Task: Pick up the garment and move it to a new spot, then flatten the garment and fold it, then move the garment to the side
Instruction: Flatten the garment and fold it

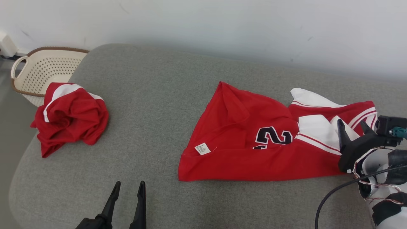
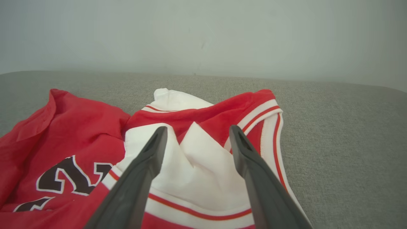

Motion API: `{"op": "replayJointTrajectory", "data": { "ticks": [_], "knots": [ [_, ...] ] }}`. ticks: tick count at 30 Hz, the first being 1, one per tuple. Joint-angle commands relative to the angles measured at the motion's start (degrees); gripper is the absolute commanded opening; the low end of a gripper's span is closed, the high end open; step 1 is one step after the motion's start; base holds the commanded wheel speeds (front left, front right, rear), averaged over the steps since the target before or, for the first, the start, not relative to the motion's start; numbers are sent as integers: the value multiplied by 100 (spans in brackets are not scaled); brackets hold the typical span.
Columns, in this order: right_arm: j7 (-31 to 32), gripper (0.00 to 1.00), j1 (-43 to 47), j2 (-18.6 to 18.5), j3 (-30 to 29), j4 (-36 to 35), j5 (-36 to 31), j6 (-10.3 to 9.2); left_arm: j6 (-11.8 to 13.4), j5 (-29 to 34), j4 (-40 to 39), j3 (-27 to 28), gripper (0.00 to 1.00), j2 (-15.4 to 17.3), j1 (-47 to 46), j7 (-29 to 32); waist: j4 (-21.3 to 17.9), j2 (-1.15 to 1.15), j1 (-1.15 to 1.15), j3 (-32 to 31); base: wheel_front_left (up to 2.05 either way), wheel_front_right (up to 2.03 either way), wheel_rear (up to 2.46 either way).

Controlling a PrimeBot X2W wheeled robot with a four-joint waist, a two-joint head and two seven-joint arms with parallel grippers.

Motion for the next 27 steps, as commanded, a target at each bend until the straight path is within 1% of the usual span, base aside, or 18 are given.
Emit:
{"op": "replayJointTrajectory", "data": {
  "ticks": [1, 9, 12, 13, 14, 15, 16, 19, 20, 23, 27],
  "knots": [
    [59, 100, -183, -96, 71, 245, 24, -3, -17, -63, 15, -6, 100, 0, -45, -23, 150, 0, 0, 130, 0, 0, 0],
    [37, 100, -952, -339, 211, 1381, 15, -3, -5, -92, 21, -132, 100, -1, -206, -23, 416, 0, 0, 407, 0, 0, 0],
    [109, 100, -1128, -358, 323, 1786, 18, -3, -4, -105, 27, -158, 100, -1, -248, -23, 486, 0, 0, 477, 0, 0, 0],
    [95, 63, -1194, -350, 354, 1887, 46, -3, 1, -107, 33, -165, 100, 0, -238, -23, 500, 0, 0, 492, 0, 0, 0],
    [73, 2, -1245, -372, 390, 1974, 33, -3, 11, -112, 40, -164, 100, 0, -239, -23, 504, 0, 0, 500, 0, 0, 0],
    [73, 2, -1245, -372, 390, 1974, 33, -3, 11, -112, 40, -164, 100, 0, -239, -23, 504, 0, 0, 500, 0, 0, 0],
    [-58, 0, -1311, -386, 423, 2108, 80, -3, 43, -115, 28, -163, 100, -1, -236, -23, 497, 0, 0, 507, 0, 0, 0],
    [-287, 0, -1350, -440, 470, 2174, 47, -3, 57, -116, 46, -155, 100, -1, -219, -23, 461, 0, 0, 474, 0, 0, 0],
    [-387, 0, -1358, -405, 491, 2208, 101, -3, 68, -113, 62, -152, 100, -1, -207, -23, 439, 0, 0, 447, 0, 0, 0],
    [-677, 0, -1326, -282, 550, 2184, 345, -3, 88, -134, 81, -148, 100, -1, -165, -23, 331, 0, 0, 335, 0, 0, 0],
    [-1014, 0, -1063, -141, 767, 1864, 885, -3, 68, -146, 108, -137, 100, -1, -65, -23, 138, 0, 0, 168, 0, 0, 0]
  ]
}}
